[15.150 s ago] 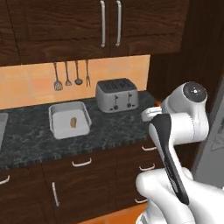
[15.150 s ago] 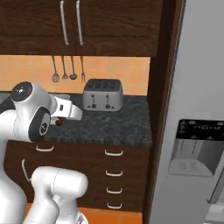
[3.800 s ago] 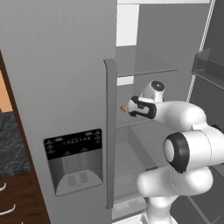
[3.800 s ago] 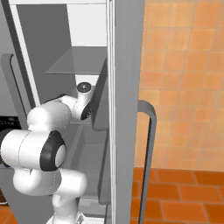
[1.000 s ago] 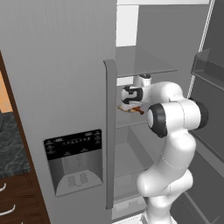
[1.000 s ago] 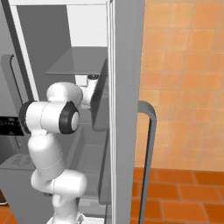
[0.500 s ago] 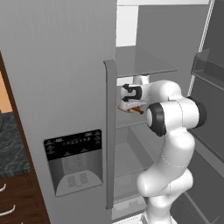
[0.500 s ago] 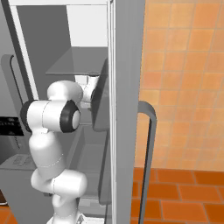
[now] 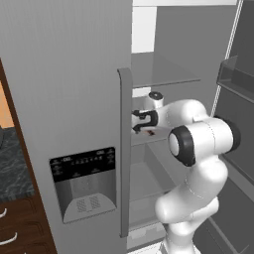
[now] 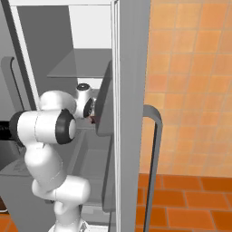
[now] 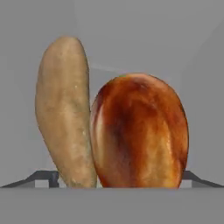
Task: Place one sweet potato and one chicken drumstick in each tupperware on the nearby counter, to pack two identical lunches.
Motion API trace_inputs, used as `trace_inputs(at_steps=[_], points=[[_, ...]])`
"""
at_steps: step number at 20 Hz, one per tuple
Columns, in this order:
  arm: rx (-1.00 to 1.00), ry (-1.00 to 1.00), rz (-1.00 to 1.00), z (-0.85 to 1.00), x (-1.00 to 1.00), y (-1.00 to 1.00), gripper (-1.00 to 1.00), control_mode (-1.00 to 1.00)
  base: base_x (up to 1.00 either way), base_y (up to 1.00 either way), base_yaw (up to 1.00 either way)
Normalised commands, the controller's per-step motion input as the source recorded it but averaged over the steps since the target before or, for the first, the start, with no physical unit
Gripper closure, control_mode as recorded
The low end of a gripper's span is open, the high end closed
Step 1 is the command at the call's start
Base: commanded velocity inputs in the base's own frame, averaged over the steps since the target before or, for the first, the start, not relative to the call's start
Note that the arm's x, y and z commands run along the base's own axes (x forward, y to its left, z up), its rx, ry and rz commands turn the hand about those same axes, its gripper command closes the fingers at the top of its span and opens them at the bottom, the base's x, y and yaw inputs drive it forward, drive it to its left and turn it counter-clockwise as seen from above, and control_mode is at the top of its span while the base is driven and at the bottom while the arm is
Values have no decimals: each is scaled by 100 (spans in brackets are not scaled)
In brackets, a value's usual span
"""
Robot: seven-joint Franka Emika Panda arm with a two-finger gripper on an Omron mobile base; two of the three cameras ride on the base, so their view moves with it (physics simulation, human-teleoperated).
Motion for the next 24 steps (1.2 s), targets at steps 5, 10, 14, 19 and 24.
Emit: trace_inputs(at_steps=[5, 10, 14, 19, 24], points=[[0, -15, 1, -100, -24, 92, -100, -100, 0, 0, 0], [2, 1, 0, -96, 46, 54, -100, -100, 0, 0, 0], [1, 1, -1, -73, 4, 26, -100, -100, 0, 0, 0], [0, 0, -7, -61, -41, 0, 100, -100, 0, 0, 0], [1, -1, -5, -42, -49, -28, 100, -100, 0, 0, 0]])
